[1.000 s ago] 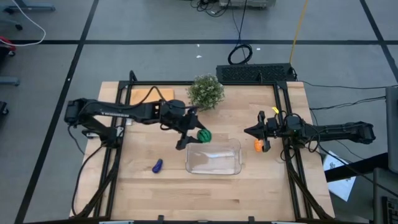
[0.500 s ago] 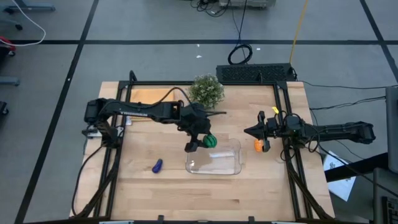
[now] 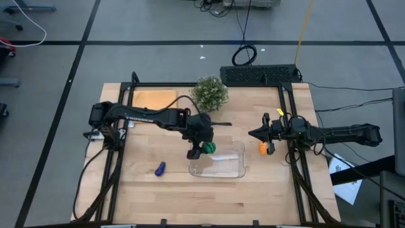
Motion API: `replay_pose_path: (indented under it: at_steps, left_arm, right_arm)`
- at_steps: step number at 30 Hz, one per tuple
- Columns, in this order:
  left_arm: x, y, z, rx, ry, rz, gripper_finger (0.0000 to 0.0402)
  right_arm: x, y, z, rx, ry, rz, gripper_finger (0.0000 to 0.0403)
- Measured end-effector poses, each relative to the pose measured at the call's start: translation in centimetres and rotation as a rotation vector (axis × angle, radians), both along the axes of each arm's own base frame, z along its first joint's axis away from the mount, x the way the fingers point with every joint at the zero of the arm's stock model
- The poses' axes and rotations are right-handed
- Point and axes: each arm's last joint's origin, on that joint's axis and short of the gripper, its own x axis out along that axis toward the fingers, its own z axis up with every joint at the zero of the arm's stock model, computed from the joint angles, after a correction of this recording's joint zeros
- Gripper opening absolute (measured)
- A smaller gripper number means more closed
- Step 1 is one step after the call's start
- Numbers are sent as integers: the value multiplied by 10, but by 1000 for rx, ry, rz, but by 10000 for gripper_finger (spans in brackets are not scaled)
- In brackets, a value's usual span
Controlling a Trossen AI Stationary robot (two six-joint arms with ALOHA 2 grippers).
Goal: Pick and placing Produce into tupperware
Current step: Put the watermelon into the transparent bin
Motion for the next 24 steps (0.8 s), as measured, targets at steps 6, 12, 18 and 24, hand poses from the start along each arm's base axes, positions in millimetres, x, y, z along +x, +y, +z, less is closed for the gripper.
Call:
replay_pose_path:
  at_steps: [6, 12, 18, 24]
  left_arm:
    - [5, -5, -15, 31, 59, 40, 264]
    - [7, -14, -21, 76, 81, 98, 264]
    - [6, -23, -22, 110, 88, 129, 264]
    - [6, -31, -24, 117, 91, 117, 264]
  right_arm:
    - [0, 0, 0, 0, -4, 0, 0]
    - [0, 0, 0, 0, -2, 0, 0]
    - [0, 0, 0, -1, -2, 0, 0]
    - [0, 0, 0, 0, -2, 0, 0]
